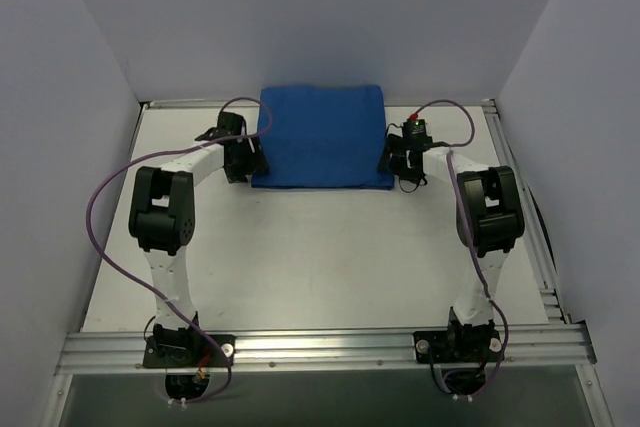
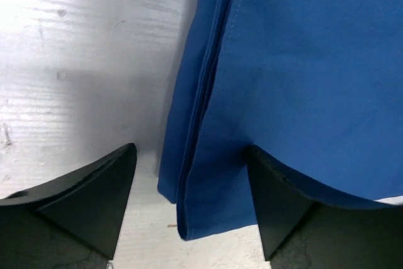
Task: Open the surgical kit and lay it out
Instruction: Move the surgical kit at the center of the board.
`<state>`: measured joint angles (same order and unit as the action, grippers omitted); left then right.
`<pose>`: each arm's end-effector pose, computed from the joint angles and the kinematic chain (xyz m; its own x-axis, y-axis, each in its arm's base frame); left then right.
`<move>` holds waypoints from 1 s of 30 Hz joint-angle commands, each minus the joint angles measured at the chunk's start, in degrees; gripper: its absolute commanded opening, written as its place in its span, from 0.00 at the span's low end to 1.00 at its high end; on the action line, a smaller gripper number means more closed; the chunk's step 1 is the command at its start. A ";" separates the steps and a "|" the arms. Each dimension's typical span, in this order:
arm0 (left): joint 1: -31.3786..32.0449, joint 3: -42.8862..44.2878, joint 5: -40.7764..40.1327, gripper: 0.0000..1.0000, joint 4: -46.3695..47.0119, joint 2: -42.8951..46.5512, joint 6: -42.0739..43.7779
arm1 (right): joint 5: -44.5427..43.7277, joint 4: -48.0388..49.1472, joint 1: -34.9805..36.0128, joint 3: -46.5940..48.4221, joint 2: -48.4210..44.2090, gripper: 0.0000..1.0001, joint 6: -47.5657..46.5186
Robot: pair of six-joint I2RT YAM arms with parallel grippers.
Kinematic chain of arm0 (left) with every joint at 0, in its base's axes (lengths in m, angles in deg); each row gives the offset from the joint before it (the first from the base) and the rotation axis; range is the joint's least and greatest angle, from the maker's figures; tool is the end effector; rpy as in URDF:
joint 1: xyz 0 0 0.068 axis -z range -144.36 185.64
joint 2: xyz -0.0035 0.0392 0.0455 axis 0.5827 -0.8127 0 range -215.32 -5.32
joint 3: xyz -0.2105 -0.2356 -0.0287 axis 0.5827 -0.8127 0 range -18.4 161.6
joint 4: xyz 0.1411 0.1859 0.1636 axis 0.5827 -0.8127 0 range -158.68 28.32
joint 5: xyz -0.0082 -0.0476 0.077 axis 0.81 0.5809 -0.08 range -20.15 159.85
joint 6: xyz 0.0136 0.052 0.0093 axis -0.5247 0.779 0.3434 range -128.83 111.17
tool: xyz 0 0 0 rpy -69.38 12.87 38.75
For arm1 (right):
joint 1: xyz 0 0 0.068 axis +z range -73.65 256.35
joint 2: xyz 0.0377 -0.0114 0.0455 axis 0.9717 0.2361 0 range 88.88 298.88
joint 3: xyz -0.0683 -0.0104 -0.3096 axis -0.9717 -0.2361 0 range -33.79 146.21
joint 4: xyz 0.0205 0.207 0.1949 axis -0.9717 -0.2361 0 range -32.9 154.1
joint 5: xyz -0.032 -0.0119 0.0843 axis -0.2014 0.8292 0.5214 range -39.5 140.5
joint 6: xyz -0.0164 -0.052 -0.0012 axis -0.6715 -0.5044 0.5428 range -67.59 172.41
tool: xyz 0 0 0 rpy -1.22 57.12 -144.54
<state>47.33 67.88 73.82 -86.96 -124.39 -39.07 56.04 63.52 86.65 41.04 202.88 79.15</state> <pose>0.4778 -0.1014 0.1947 -0.8379 -0.3396 -0.4274 -0.2128 0.9242 -0.3171 0.4698 0.0891 0.2018 -0.6748 0.3324 -0.6589 0.0587 0.9142 0.4010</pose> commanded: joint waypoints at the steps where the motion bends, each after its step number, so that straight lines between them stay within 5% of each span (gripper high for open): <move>1: 0.18 2.05 1.83 0.75 3.92 -1.78 1.41 | 1.05 1.44 1.47 1.11 0.79 0.64 -0.55; 6: 0.10 0.21 2.18 0.47 4.53 -2.58 1.50 | 1.14 2.95 1.47 -1.43 0.62 0.45 0.24; 10: 0.09 -2.51 2.01 0.12 5.41 -1.52 1.50 | 0.96 3.65 1.56 -3.72 -0.26 0.27 0.42; 12: 0.09 -4.09 1.57 0.03 5.50 -0.73 1.59 | 0.88 3.74 1.56 -5.21 -1.05 0.12 0.33; 14: 0.01 -5.15 1.05 0.02 5.15 0.15 1.76 | 0.61 3.57 1.56 -6.79 -1.75 0.01 0.33; 30: 0.01 -28.08 -4.93 0.02 -2.58 18.33 -2.98 | -1.06 -1.88 2.70 -27.78 -21.00 0.00 2.87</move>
<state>48.49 44.90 76.31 -80.01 -109.22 -41.19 59.56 69.81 89.73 17.37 186.05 82.00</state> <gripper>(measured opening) 0.090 0.040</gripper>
